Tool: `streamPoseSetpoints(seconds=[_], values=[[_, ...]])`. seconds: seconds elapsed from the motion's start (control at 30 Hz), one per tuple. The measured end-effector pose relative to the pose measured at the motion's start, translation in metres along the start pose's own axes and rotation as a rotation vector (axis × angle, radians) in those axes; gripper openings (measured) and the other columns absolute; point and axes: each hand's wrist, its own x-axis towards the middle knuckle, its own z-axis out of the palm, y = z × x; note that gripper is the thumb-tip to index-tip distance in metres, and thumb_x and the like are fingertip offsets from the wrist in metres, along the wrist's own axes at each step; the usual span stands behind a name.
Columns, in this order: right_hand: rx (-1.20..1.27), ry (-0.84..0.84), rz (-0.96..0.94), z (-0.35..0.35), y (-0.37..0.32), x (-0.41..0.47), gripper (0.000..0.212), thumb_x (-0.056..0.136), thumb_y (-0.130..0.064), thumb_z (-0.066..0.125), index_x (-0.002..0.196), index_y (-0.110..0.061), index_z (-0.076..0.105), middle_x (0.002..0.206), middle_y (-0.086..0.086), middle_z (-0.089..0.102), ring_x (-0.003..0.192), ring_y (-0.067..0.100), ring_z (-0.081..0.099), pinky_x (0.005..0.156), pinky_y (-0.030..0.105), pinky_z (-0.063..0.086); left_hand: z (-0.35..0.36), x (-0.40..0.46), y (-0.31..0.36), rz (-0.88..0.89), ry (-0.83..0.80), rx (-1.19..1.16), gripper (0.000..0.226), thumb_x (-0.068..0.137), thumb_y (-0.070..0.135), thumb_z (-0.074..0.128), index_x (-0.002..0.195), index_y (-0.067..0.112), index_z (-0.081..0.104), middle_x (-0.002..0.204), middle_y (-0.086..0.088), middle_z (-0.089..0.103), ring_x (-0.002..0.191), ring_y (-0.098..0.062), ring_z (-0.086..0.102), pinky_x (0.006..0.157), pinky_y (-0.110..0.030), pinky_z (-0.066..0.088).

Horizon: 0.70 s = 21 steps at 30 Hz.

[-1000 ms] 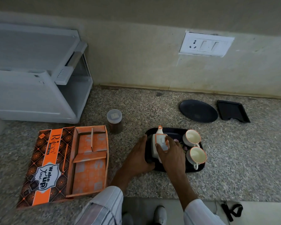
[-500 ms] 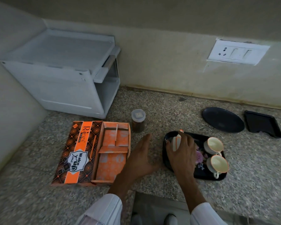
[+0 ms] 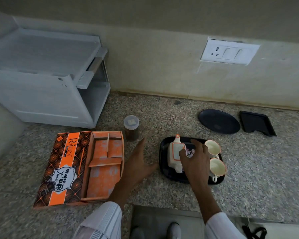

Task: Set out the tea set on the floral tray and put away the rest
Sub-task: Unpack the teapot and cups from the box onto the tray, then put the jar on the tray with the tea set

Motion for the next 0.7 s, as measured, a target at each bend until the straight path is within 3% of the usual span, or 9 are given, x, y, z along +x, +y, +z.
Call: streamPoseSetpoints(seconds=[0.17, 0.33, 0.43, 0.5, 0.63, 0.7], values=[[-0.032, -0.015, -0.059, 0.008, -0.016, 0.002, 0.045, 0.084, -0.036, 0.067, 0.124, -0.019, 0.058, 0.121, 0.006, 0.058, 0.114, 0.029, 0.055, 0.09, 0.044, 0.048, -0.009, 0.008, 0.001, 0.017, 0.232, -0.022, 0.095, 0.077, 0.039, 0.078, 0.155, 0.019, 0.028, 0.157, -0.001, 0.037, 0.144, -0.014, 0.035, 0.118, -0.036, 0.033], [0.03, -0.15, -0.181, 0.038, -0.067, 0.013, 0.052, 0.084, -0.034, 0.064, 0.134, -0.021, 0.054, 0.127, 0.002, 0.054, 0.123, 0.023, 0.047, 0.098, 0.039, 0.046, -0.011, 0.011, -0.002, 0.014, 0.31, -0.078, 0.089, 0.072, 0.058, 0.068, 0.148, 0.029, 0.032, 0.148, 0.012, 0.037, 0.137, -0.002, 0.036, 0.115, -0.036, 0.036], [0.006, -0.236, -0.239, 0.058, -0.082, 0.022, 0.052, 0.083, -0.033, 0.064, 0.133, -0.023, 0.055, 0.128, 0.003, 0.055, 0.123, 0.026, 0.05, 0.099, 0.042, 0.046, -0.01, 0.011, -0.007, -0.042, 0.344, -0.084, 0.091, 0.073, 0.065, 0.065, 0.149, 0.024, 0.035, 0.154, 0.005, 0.038, 0.142, -0.01, 0.036, 0.117, -0.044, 0.035], [0.002, -0.32, -0.275, 0.071, -0.088, 0.029, 0.055, 0.085, -0.032, 0.066, 0.137, -0.023, 0.052, 0.134, 0.004, 0.053, 0.126, 0.027, 0.05, 0.1, 0.042, 0.047, -0.013, 0.013, -0.012, -0.052, 0.379, -0.142, 0.09, 0.076, 0.057, 0.067, 0.151, 0.018, 0.035, 0.154, -0.001, 0.041, 0.143, -0.015, 0.039, 0.116, -0.046, 0.036], [0.048, -0.445, -0.333, 0.097, -0.104, 0.043, 0.059, 0.092, -0.033, 0.065, 0.146, -0.019, 0.045, 0.142, 0.01, 0.049, 0.128, 0.033, 0.05, 0.1, 0.046, 0.048, -0.031, 0.029, -0.008, -0.091, 0.496, -0.127, 0.078, 0.079, 0.029, 0.078, 0.145, 0.012, 0.04, 0.144, -0.007, 0.049, 0.131, -0.014, 0.045, 0.104, -0.025, 0.034], [0.078, -0.483, -0.319, 0.111, -0.114, 0.048, 0.058, 0.094, -0.037, 0.064, 0.145, -0.02, 0.045, 0.14, 0.011, 0.049, 0.124, 0.036, 0.053, 0.096, 0.049, 0.049, -0.039, 0.038, -0.009, -0.1, 0.515, -0.073, 0.071, 0.078, 0.018, 0.081, 0.139, 0.007, 0.047, 0.135, -0.012, 0.056, 0.12, -0.012, 0.047, 0.097, -0.024, 0.033]])
